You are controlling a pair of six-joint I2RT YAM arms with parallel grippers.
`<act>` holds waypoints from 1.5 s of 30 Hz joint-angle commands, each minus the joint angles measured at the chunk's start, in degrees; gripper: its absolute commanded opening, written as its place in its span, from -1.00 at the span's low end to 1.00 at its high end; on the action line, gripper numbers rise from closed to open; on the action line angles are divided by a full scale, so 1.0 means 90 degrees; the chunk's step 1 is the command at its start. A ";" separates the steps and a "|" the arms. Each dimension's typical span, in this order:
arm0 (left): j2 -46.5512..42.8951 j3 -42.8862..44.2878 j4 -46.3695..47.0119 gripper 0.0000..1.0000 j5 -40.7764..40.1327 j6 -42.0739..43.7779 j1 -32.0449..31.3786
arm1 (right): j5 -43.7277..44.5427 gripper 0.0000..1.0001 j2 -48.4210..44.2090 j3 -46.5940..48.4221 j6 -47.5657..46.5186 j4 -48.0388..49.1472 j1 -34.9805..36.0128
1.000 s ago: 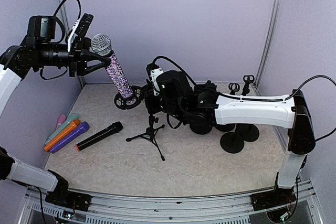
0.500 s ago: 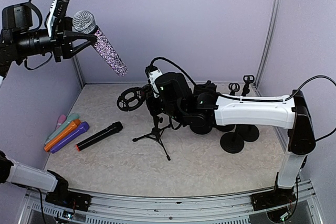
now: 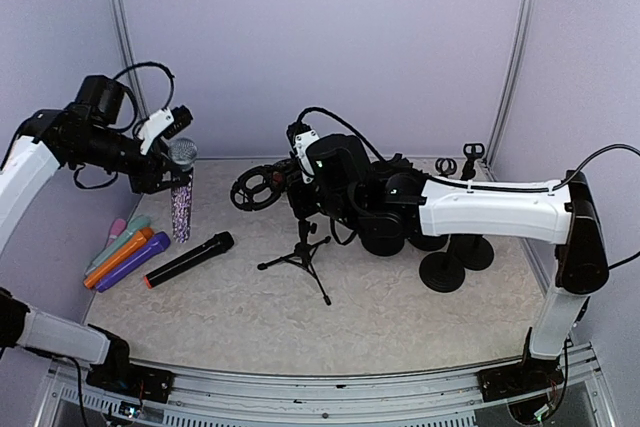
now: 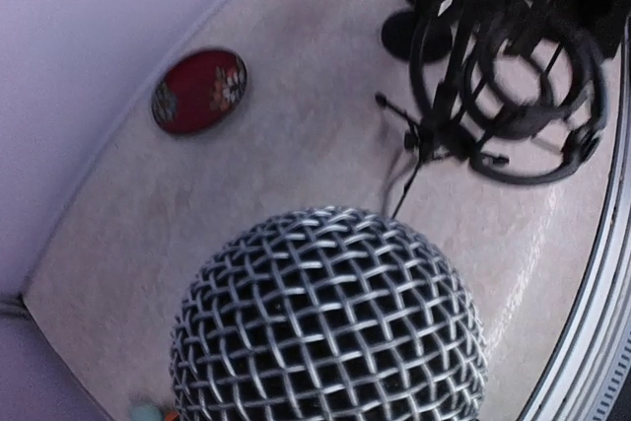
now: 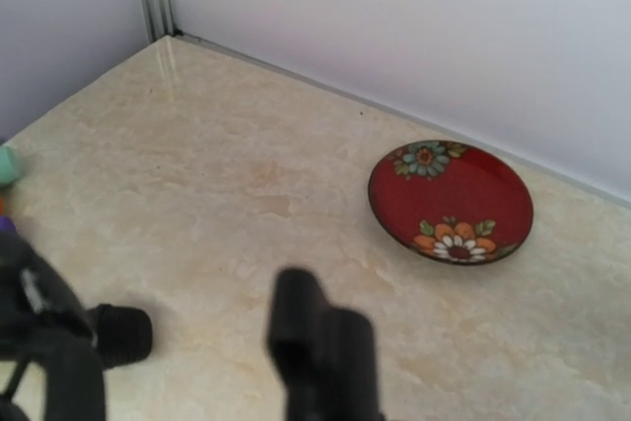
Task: Remove the microphone from the stand
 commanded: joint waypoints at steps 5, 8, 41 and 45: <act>0.0468 -0.1326 -0.0483 -1.00 -0.1058 0.0386 0.0073 | -0.0397 -0.33 -0.0617 -0.0125 0.0178 0.0077 -0.0086; 0.0689 -0.1844 -0.0221 -1.00 -0.1166 0.0315 0.0065 | -0.0508 0.00 -0.0707 -0.0204 0.0197 0.0158 -0.0086; 0.2962 -0.2863 0.2081 -0.20 -0.2195 -0.0491 -0.0044 | -0.1553 0.18 -0.2340 -0.3919 0.0971 0.1957 0.0025; 0.2528 -0.2607 0.1629 -0.01 -0.1570 -0.0288 -0.0072 | -0.2234 0.09 -0.2142 -0.3995 0.0865 0.2092 -0.0270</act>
